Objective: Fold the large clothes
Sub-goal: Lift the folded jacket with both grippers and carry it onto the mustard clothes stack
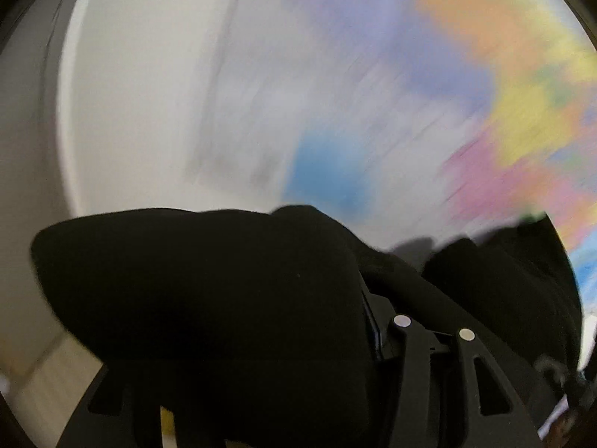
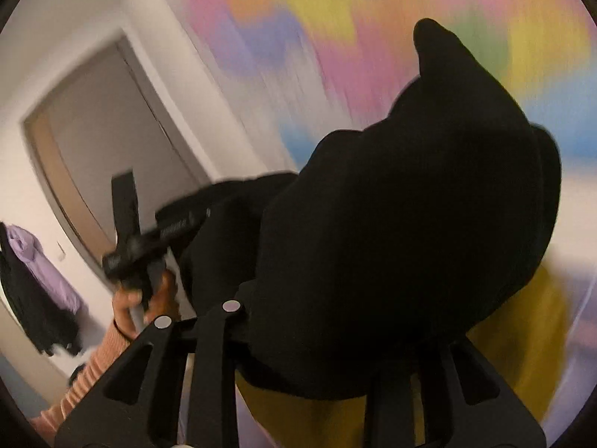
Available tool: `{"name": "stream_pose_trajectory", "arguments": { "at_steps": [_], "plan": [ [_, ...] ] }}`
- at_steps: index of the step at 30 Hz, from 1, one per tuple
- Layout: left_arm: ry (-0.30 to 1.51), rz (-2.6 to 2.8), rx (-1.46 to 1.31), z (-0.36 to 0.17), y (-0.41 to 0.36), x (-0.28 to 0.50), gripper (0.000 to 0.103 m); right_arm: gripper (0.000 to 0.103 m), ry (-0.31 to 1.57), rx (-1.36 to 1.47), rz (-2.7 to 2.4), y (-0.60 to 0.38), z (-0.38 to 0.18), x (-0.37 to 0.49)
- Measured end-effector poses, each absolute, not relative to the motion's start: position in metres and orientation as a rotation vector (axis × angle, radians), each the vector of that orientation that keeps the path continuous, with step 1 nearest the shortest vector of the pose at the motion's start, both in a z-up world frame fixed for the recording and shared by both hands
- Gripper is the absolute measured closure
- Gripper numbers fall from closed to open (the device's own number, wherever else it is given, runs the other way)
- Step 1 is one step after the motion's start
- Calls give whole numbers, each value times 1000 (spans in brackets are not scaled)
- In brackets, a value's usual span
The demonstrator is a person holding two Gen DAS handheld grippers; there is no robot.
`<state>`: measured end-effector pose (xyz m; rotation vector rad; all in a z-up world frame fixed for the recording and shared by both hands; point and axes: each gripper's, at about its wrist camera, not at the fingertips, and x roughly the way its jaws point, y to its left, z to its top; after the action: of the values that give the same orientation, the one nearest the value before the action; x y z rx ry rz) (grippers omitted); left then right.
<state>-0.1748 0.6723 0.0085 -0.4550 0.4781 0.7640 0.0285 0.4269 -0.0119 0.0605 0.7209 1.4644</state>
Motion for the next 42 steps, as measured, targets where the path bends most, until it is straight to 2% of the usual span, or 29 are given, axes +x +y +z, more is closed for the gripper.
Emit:
{"name": "stream_pose_trajectory", "arguments": {
  "at_steps": [2,3,5,7,11,15,16,19,21,22,23,24,26,30,33,34,38,42],
  "plan": [
    [540,783,-548,-37,688,-186,53,68,743,59,1462,426,-31,26],
    [527,776,-557,-43,689,-191,53,66,746,71,1474,422,-34,26],
    [494,764,-559,-45,689,-204,49,59,749,102,1494,410,-29,29],
    [493,752,-550,-42,688,-207,45,56,746,99,1503,396,-21,33],
    [524,769,-514,-37,686,-194,44,54,754,126,1463,357,-20,44],
    [527,784,-513,-41,687,-191,43,34,718,220,1319,318,-22,67],
    [527,788,-508,-41,687,-188,43,25,714,246,1296,307,-23,72],
    [537,800,-490,-40,684,-183,42,24,757,304,1295,304,-23,94],
    [537,802,-488,-38,684,-179,42,25,784,265,1339,322,-22,100],
    [536,801,-488,-36,684,-177,42,30,790,239,1350,329,-22,100],
    [534,800,-488,-34,684,-176,42,48,803,209,1371,338,-23,100],
    [531,802,-491,-32,685,-174,42,57,822,188,1391,344,-24,100],
    [524,807,-493,-28,686,-171,42,83,820,191,1435,346,-21,98],
    [486,780,-488,-5,688,-161,51,93,623,162,1476,320,16,75],
    [404,737,-473,12,684,-159,51,94,573,187,1465,300,21,67],
    [402,742,-469,10,684,-158,48,94,563,139,1418,301,14,64],
    [550,848,-424,-26,693,-152,45,92,776,129,1356,309,-38,82],
    [544,843,-460,-30,694,-174,38,85,809,142,1344,307,-53,85]
  ]
}}
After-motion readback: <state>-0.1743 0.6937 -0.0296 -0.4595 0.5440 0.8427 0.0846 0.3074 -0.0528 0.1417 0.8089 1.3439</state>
